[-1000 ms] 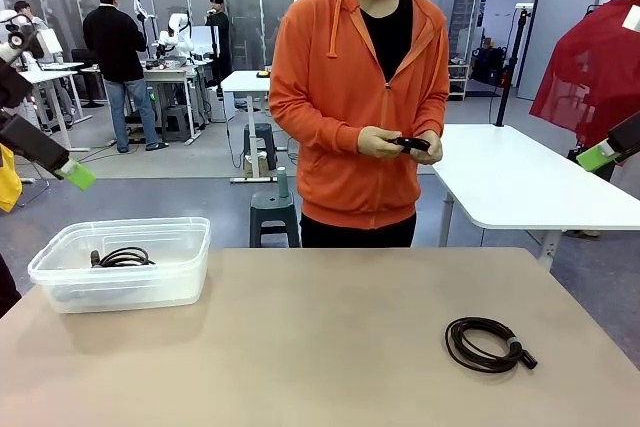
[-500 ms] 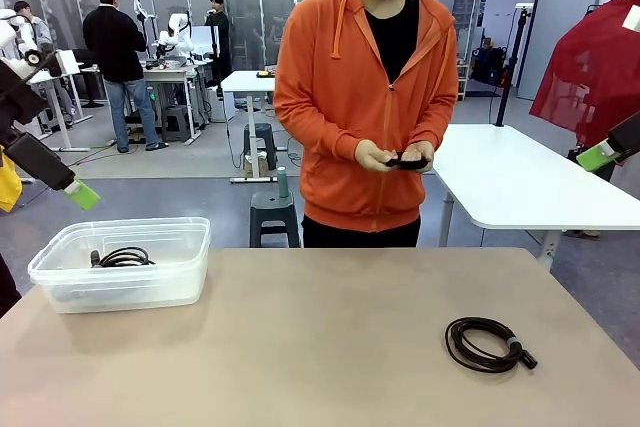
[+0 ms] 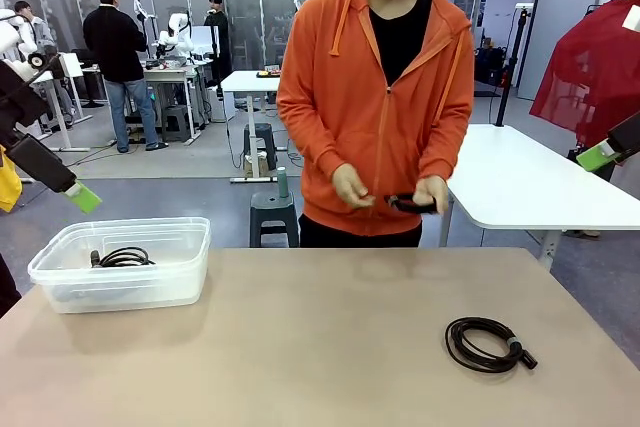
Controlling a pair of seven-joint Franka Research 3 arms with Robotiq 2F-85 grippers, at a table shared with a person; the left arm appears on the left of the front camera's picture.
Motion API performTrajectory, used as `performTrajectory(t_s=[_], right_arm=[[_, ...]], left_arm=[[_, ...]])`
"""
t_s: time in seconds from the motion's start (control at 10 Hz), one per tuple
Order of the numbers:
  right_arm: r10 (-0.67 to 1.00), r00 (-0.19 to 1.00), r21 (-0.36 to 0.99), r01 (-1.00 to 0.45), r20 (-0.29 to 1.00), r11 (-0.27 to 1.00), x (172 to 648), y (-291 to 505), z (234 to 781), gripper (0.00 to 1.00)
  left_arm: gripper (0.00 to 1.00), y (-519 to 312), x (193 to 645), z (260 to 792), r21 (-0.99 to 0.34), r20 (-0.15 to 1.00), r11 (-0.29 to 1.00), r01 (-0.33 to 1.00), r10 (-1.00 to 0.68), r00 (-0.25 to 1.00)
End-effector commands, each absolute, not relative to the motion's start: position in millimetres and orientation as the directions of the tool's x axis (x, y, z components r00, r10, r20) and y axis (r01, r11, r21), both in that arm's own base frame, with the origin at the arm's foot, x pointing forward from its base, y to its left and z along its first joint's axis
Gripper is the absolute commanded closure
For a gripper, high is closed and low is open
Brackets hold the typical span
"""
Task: Organize and store the cables.
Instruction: Place the USB Extension Cable into the Organizing box.
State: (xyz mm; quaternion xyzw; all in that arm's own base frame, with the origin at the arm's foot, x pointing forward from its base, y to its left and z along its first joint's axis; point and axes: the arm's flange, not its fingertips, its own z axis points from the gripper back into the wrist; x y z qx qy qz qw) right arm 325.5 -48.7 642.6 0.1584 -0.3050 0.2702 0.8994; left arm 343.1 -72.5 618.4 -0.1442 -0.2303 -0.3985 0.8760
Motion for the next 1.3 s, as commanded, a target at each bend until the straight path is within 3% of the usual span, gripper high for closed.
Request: performTrajectory(t_s=[0.0,1.2], right_arm=[[0.397,0.659,0.125,-0.598,0.638,0.792,325.8,-50.6,642.1,0.0],[0.397,0.659,0.125,-0.598,0.638,0.792,325.8,-50.6,642.1,0.0]], left_arm=[[0.0,-72.1,343.1,618.7,-0.074,0.523,0.638,0.766,-0.629,0.575],[0.0,-72.1,343.1,618.7,-0.074,0.523,0.638,0.766,-0.629,0.575]])
